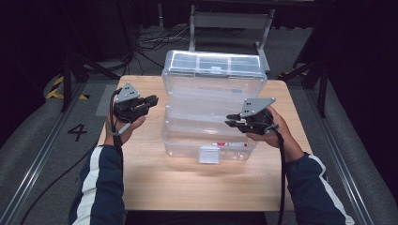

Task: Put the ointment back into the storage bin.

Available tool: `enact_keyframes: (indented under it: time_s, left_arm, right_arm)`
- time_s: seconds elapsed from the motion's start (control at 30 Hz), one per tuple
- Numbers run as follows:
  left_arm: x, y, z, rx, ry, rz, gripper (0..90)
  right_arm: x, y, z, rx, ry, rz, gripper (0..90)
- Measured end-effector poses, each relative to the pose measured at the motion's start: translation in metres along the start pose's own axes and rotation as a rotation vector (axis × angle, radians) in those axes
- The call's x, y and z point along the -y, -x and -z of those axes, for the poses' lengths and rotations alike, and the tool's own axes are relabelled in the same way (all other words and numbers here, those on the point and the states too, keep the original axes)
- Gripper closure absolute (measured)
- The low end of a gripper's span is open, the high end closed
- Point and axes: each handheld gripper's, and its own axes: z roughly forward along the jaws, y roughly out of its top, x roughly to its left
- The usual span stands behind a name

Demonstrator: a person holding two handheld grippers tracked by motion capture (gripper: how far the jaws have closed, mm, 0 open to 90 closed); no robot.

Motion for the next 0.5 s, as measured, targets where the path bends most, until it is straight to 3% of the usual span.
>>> enact_keyframes:
  time_s: [0.17,0.5]
  left_arm:
    - [-0.011,0.005,-0.008,0.02,0.005,-0.016,89.7]
    - [-0.028,0.01,-0.018,0.008,0.008,-0.015,89.9]
  right_arm:
    - [0.0,-0.001,0.0,-0.001,-0.004,0.002,78.2]
    - [0.001,-0.005,0.0,0.006,-0.012,0.016,77.9]
